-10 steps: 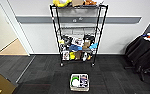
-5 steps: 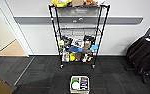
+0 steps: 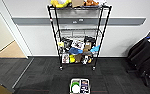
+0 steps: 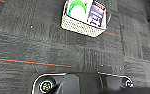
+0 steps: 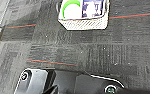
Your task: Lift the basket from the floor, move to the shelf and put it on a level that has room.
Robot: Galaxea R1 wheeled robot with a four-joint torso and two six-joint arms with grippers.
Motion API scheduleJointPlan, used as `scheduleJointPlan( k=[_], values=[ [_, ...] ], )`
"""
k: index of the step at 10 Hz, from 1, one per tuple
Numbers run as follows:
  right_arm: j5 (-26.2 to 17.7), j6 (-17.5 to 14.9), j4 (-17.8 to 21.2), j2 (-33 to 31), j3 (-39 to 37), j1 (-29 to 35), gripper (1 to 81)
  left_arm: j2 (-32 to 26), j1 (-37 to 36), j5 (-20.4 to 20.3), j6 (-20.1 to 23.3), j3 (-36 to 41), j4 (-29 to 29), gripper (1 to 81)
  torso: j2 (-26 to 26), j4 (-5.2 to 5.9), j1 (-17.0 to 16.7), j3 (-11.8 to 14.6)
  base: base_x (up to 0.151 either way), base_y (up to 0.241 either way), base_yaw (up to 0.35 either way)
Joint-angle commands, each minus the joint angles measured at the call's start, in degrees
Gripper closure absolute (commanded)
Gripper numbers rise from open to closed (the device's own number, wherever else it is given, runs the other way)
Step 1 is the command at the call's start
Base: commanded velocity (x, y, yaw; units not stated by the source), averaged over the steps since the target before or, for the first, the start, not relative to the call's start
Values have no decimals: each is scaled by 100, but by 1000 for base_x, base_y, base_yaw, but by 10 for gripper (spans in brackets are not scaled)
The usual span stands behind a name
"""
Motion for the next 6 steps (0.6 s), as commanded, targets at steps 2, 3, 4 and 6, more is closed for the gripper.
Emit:
scheduleJointPlan(
  k=[2, 3, 4, 6],
  values=[
    [-206, 10, -24, -99, 22, 377, 10, -155, -324, 201, -20, 101, 1, 10, 0, 0, 0, 0, 136, 0, 0],
    [-206, 19, -24, -99, -4, 368, 10, -155, -315, 201, -20, 101, 1, 10, 0, 0, 0, 0, 136, 0, 0],
    [-206, 19, -24, -99, -13, 351, 10, -155, -306, 201, -20, 101, 1, 10, 0, 0, 0, 0, 136, 0, 0],
    [-206, 19, -24, -99, -13, 334, 10, -155, -297, 201, -20, 101, 1, 10, 0, 0, 0, 0, 136, 0, 0]
  ],
)
